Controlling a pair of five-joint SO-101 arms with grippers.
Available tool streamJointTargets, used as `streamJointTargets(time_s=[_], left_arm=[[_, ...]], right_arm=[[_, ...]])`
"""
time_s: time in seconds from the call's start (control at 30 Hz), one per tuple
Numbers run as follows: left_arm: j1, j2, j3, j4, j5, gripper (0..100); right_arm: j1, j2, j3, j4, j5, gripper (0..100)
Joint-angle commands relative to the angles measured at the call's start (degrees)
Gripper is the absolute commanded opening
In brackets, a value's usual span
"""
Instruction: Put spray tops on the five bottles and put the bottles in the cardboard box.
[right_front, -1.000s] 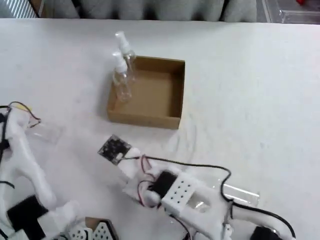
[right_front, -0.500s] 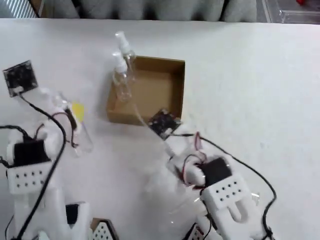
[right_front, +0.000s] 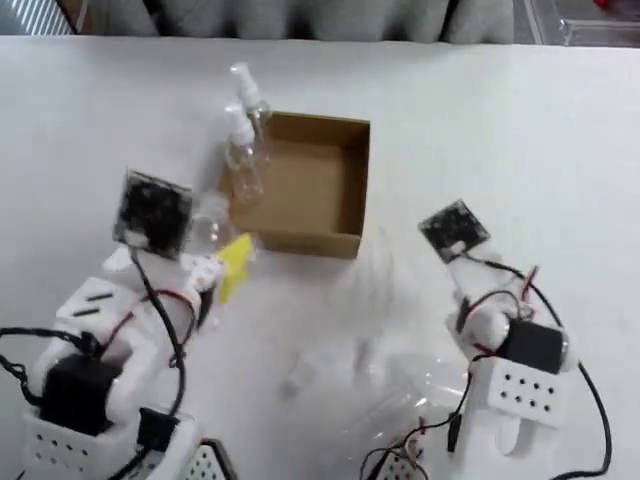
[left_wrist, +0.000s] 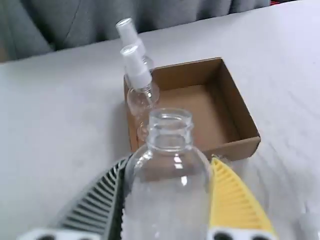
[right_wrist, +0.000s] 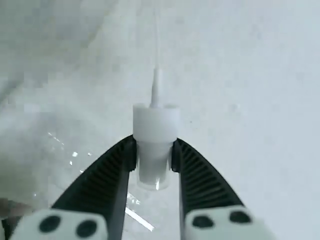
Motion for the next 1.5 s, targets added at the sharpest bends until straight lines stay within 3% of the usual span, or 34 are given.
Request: streamJointTargets(time_s=[0.0,0.33,0.5,0.63,0.83,0.9,0.97,1.13,1.3,1.47], left_arm=[[4.0,-4.7,4.57,-3.34,-4.66,2],[0.84,-7.6,12.48,-5.71,2.02,2],[-4.18,-7.78,16.79,-10.11,1.85,2],[-4.26,-7.69,17.41,-10.9,1.93,2],[-4.26,-7.69,17.58,-11.08,1.76,2],[-4.26,-7.6,17.58,-11.08,1.93,2],[-4.26,-7.6,17.58,-10.9,1.85,2],[-4.62,-7.78,18.64,-11.25,1.67,2],[-4.7,-7.78,18.55,-11.25,1.67,2],[-4.7,-7.78,18.64,-11.25,1.85,2]], right_arm=[[7.34,3.3,-2.29,-1.19,6.42,1.5],[14.81,41.27,-23.03,0.66,10.55,1.5],[19.21,57.63,-38.15,8.66,23.56,1.5],[22.29,67.74,-48.79,12.97,34.99,2.6],[23.52,76.79,-59.25,15.25,36.31,26.9],[23.52,77.93,-61.19,15.78,35.96,29.1],[23.6,78.02,-63.03,15.69,33.41,25.0],[25.45,78.02,-68.57,15.96,19.87,1.4],[30.37,77.93,-71.21,16.04,4.57,1.7],[33.98,77.93,-68.4,17.27,2.55,1.7]])
